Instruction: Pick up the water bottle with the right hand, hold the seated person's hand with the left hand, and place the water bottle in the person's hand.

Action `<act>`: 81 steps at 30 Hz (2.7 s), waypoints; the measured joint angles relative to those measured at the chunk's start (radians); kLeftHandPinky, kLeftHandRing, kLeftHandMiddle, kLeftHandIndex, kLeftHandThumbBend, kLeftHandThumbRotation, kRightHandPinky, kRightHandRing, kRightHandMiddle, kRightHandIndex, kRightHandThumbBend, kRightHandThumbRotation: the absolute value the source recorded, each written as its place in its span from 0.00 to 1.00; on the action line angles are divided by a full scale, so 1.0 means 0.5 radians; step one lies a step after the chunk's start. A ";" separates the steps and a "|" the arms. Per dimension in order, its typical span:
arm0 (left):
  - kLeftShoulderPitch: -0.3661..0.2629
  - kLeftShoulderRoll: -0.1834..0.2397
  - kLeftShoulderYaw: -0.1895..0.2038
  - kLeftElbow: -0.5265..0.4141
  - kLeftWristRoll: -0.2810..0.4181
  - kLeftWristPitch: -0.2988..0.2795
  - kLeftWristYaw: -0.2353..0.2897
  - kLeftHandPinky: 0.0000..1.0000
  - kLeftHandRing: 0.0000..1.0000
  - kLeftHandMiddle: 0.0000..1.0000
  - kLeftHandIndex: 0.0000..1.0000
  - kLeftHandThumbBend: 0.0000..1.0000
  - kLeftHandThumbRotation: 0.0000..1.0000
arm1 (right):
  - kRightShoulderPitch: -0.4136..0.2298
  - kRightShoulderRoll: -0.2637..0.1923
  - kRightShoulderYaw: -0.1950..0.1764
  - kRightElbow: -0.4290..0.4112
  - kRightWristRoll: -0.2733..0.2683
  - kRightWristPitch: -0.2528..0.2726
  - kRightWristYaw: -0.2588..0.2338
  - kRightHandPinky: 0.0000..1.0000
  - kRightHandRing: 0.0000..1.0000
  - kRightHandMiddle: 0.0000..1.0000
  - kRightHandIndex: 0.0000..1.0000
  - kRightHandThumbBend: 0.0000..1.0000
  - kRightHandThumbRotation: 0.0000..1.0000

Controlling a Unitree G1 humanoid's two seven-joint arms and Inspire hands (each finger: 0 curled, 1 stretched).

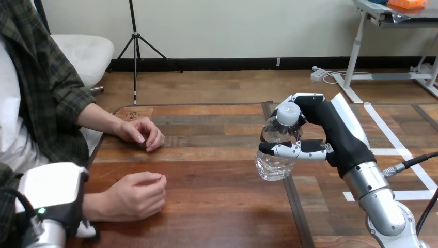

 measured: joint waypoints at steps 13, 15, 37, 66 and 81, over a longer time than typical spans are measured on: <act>0.019 -0.003 -0.083 0.247 -0.054 -0.011 0.425 0.75 0.79 0.82 0.78 0.85 0.07 | 0.000 0.003 0.000 0.000 0.017 0.000 0.024 0.41 0.45 0.47 0.43 0.67 0.00; 0.018 -0.003 -0.092 0.264 -0.057 -0.009 0.462 0.75 0.79 0.82 0.78 0.84 0.07 | 0.000 0.004 0.000 0.000 0.018 -0.001 0.025 0.41 0.45 0.47 0.43 0.67 0.00; -0.061 -0.001 -0.139 0.310 -0.067 0.129 0.391 0.74 0.78 0.80 0.78 0.83 0.07 | 0.007 0.003 0.000 0.000 0.019 -0.007 0.025 0.39 0.43 0.46 0.43 0.68 0.00; -0.309 -0.001 -0.267 0.636 -0.195 0.277 0.472 0.66 0.70 0.73 0.73 0.84 0.00 | 0.021 0.002 -0.013 0.000 0.033 -0.012 0.025 0.38 0.42 0.46 0.42 0.68 0.00; -0.392 0.048 -0.281 0.803 -0.372 0.089 0.630 0.59 0.64 0.68 0.69 0.82 0.00 | 0.021 0.003 -0.012 0.000 0.060 -0.013 0.029 0.39 0.43 0.46 0.42 0.67 0.00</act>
